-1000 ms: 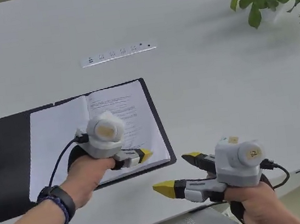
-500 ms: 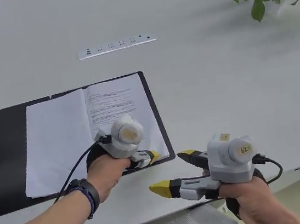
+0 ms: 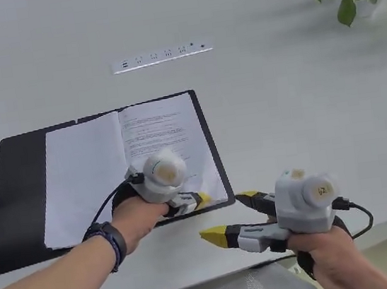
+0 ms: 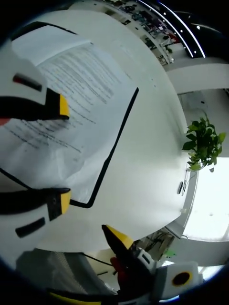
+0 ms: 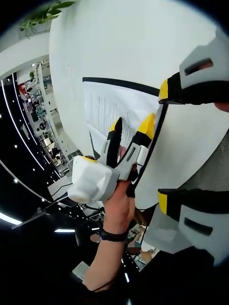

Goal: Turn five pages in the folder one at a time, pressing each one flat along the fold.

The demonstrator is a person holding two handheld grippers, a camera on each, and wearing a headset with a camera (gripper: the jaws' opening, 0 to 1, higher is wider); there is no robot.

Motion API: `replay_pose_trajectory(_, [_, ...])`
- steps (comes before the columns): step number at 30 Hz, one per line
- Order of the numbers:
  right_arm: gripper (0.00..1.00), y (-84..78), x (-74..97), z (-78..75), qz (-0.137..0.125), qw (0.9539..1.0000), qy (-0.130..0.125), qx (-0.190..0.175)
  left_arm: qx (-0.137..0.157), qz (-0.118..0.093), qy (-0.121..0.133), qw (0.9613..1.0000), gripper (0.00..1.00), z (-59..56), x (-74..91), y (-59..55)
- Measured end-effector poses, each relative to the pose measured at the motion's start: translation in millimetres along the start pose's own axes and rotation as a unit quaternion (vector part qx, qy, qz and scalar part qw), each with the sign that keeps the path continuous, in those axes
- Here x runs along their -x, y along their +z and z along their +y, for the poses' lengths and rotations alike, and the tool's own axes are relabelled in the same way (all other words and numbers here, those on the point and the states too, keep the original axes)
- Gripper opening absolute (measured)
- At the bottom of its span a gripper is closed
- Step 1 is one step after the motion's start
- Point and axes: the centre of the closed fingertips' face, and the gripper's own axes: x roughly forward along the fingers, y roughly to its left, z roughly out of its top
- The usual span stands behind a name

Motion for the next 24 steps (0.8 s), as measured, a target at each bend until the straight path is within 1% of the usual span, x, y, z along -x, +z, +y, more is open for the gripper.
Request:
replay_pose_trajectory(3, [0.68, 3.4, -2.3, 1.3, -0.009, 0.9999, 0.006, -0.007, 0.003, -0.003, -0.001, 1.0000, 0.57, -0.2, 0.2, 0.2])
replay_pose_trajectory(6, [0.67, 3.1, -4.6, 0.1, -0.008, 0.9999, 0.005, -0.011, 0.007, -0.001, -0.002, 1.0000, 0.57, 0.0, 0.1, 0.8])
replay_pose_trajectory(10, [0.66, 5.1, -8.1, -2.6, -0.009, 0.9999, 0.004, -0.013, 0.031, -0.009, 0.000, 0.9995, 0.55, 2.0, 1.6, 2.9])
replay_pose_trajectory(13, [0.65, 11.8, -11.2, -10.2, -0.016, 0.9997, 0.003, -0.019, 0.037, -0.013, 0.005, 0.9992, 0.51, 5.7, 1.4, 2.7])
replay_pose_trajectory(15, [0.65, 18.1, -12.9, -17.7, -0.021, 0.9995, -0.003, -0.021, 0.042, -0.014, 0.002, 0.9990, 0.51, 5.4, 2.0, 3.5])
replay_pose_trajectory(18, [0.63, 28.3, -16.2, -26.8, -0.033, 0.9990, -0.006, -0.029, 0.041, -0.016, 0.000, 0.9990, 0.51, 5.2, 1.9, 3.5])
replay_pose_trajectory(19, [0.62, 30.9, -17.5, -29.8, -0.036, 0.9988, -0.007, -0.033, 0.042, -0.016, 0.001, 0.9990, 0.50, 5.2, 1.9, 3.5])
replay_pose_trajectory(21, [0.57, 34.7, -22.5, -41.0, -0.044, 0.9975, -0.019, -0.051, 0.046, -0.019, 0.002, 0.9988, 0.50, 5.5, 1.8, 3.9])
replay_pose_trajectory(24, [0.54, 37.9, -29.6, -49.7, -0.047, 0.9968, -0.022, -0.061, 0.050, -0.023, 0.000, 0.9985, 0.50, 5.0, 2.3, 4.0])
